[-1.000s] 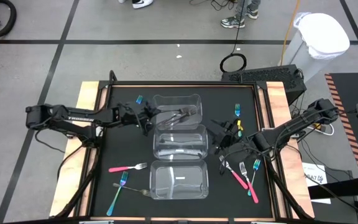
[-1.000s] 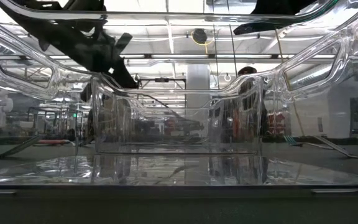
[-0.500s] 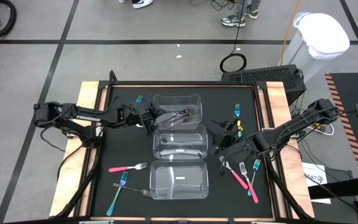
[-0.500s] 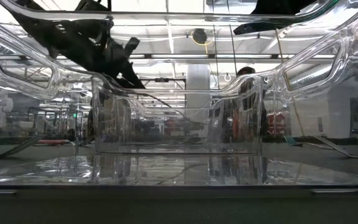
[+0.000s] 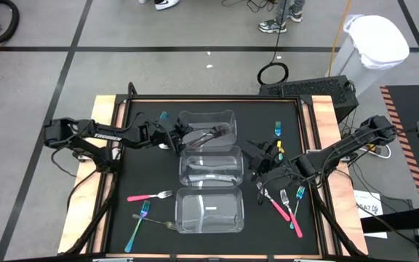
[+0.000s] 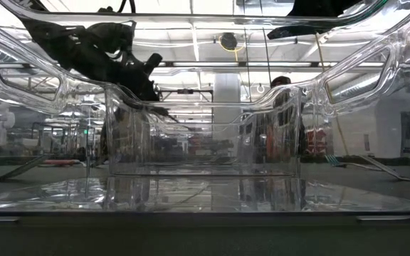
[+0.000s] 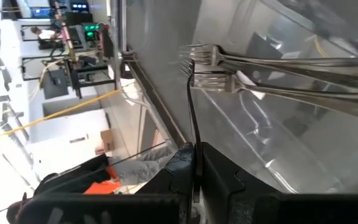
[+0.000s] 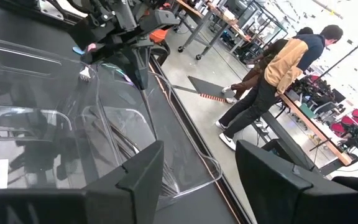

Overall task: Sort silverware by color (type)
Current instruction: Put the top black fork into the top transparent bin

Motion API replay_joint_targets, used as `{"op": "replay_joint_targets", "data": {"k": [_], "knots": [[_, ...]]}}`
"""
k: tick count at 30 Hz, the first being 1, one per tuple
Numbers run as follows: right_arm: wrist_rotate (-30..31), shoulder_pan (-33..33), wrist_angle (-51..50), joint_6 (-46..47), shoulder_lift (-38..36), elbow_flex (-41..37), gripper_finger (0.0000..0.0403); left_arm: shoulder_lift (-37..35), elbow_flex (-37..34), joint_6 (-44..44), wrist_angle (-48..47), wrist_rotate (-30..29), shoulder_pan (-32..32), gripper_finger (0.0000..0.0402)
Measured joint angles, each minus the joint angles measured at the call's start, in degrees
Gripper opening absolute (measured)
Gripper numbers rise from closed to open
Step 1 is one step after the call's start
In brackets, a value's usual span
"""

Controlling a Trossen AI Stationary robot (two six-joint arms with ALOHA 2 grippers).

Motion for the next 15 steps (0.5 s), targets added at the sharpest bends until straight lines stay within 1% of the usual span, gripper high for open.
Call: {"op": "replay_joint_targets", "data": {"k": [5,15], "knots": [[0.04,0.0,0.0,0.0,0.0,0.0,0.0196,-0.01,0.02,-3.24,1.33,0.0,0.0,0.0022],[0.07,0.0,0.0,0.22,0.0,0.0,0.0196,-0.01,0.02,-3.02,1.15,0.0,0.02,0.0022]]}}
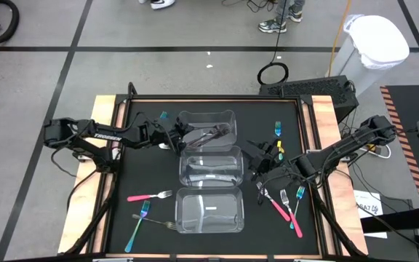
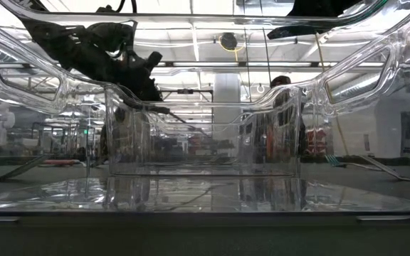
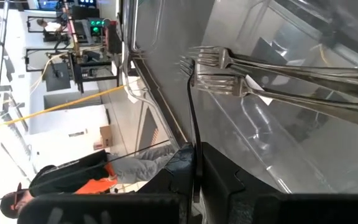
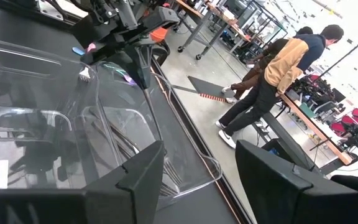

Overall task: Sort silverware by color (type)
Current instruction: Put the top black fork into the top transparent bin

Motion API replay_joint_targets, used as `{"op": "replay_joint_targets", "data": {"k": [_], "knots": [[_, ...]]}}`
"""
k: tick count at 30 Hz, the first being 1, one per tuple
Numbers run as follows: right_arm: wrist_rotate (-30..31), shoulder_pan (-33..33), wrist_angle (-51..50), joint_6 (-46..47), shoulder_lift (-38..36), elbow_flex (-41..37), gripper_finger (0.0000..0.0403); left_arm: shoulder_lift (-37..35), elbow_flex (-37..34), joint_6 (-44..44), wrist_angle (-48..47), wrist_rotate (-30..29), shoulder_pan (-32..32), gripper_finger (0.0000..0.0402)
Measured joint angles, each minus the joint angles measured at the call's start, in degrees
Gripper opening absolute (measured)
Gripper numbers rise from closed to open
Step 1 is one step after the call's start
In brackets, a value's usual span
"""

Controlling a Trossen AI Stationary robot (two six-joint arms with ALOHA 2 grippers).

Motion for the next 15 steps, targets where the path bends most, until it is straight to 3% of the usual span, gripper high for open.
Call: {"op": "replay_joint_targets", "data": {"k": [4,15], "knots": [[0.0,0.0,-0.01,0.02,0.0,0.0,0.0196,0.0,0.0,-0.07,0.02,0.0,0.0,0.0035],[0.02,0.0,-0.01,0.02,0.0,0.0,0.0196,0.0,0.02,-2.47,1.35,-0.5,0.04,0.0126]]}}
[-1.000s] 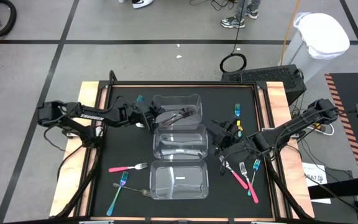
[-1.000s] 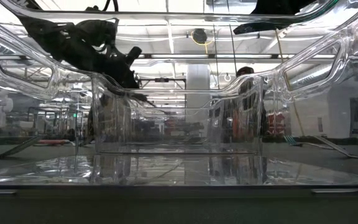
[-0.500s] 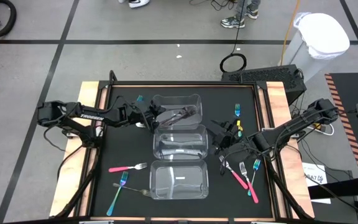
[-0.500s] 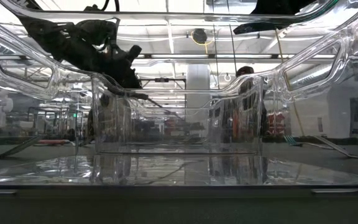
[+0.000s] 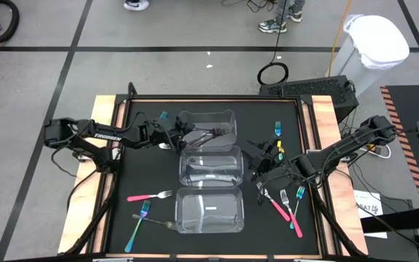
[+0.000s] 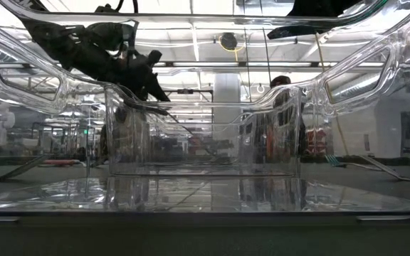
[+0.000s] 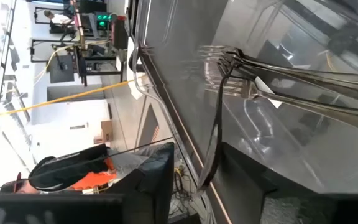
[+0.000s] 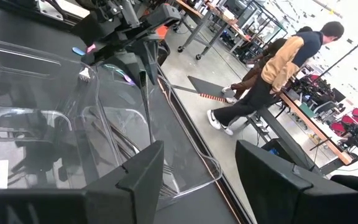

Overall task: Sort silverware by color (type)
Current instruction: Put the top black fork into the top transparent bin

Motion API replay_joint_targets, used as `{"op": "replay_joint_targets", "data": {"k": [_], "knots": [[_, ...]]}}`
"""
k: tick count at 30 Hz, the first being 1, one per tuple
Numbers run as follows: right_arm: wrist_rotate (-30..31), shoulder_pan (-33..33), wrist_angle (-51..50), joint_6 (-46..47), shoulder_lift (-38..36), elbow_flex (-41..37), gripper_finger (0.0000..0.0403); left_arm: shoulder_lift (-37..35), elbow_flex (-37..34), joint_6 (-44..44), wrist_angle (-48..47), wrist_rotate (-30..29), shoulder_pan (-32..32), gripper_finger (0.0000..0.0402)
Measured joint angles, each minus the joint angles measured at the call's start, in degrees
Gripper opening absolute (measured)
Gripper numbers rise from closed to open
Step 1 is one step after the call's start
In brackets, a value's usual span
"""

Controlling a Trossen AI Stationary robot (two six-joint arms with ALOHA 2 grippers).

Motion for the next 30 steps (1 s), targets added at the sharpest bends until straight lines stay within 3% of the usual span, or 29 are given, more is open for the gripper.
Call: {"op": "replay_joint_targets", "data": {"k": [10,21,30], "knots": [[0.01,0.0,-0.06,0.02,0.0,0.0,0.0196,0.0,0.0,-6.99,4.82,0.04,-0.22,0.0133],[0.01,0.0,-0.13,0.02,0.0,0.0,0.0196,0.0,0.0,-13.16,7.51,-1.11,-0.52,0.0214],[0.01,0.0,-0.15,0.02,0.0,0.0,0.0196,0.0,0.0,-16.94,7.94,-3.17,-1.35,0.024]]}}
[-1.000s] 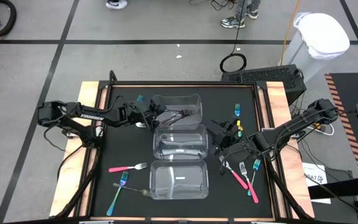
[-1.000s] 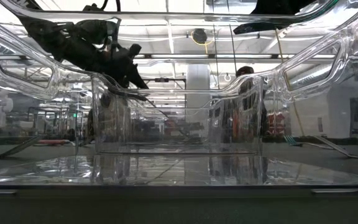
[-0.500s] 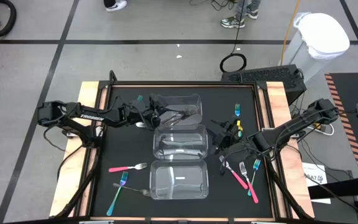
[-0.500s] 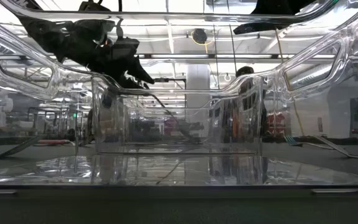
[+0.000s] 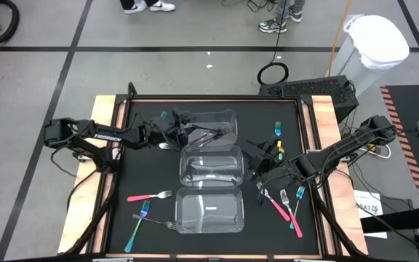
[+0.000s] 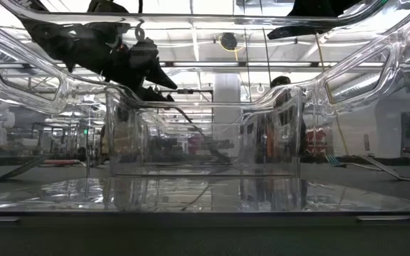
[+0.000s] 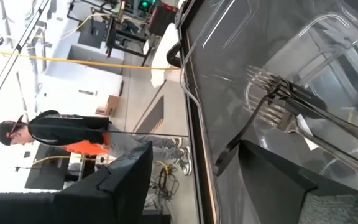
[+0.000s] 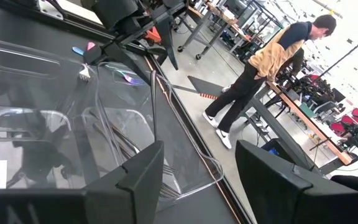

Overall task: Sort silverware by color (type)
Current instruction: Put the top black fork into the top transparent bin

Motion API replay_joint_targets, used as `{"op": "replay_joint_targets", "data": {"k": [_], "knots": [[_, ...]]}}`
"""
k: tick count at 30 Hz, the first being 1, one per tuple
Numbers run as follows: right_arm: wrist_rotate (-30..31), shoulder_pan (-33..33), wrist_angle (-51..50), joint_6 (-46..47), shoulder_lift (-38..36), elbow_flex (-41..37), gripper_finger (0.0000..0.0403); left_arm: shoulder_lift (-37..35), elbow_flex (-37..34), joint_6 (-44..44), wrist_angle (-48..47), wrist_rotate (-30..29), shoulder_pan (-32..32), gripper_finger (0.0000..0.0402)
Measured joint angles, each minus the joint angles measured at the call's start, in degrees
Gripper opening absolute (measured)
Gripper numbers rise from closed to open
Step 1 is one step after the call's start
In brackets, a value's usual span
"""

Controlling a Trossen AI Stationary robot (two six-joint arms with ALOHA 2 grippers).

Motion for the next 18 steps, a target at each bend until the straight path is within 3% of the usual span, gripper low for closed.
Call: {"op": "replay_joint_targets", "data": {"k": [9,18], "knots": [[0.0,0.02,-0.02,-0.02,0.0,0.0,0.0196,-1.18,0.0,-0.2,-0.8,-5.15,-2.36,0.0241],[0.0,0.11,-0.04,-0.02,0.0,0.0,0.0196,-3.11,0.0,-0.18,-1.12,-6.13,-4.27,0.0241]]}}
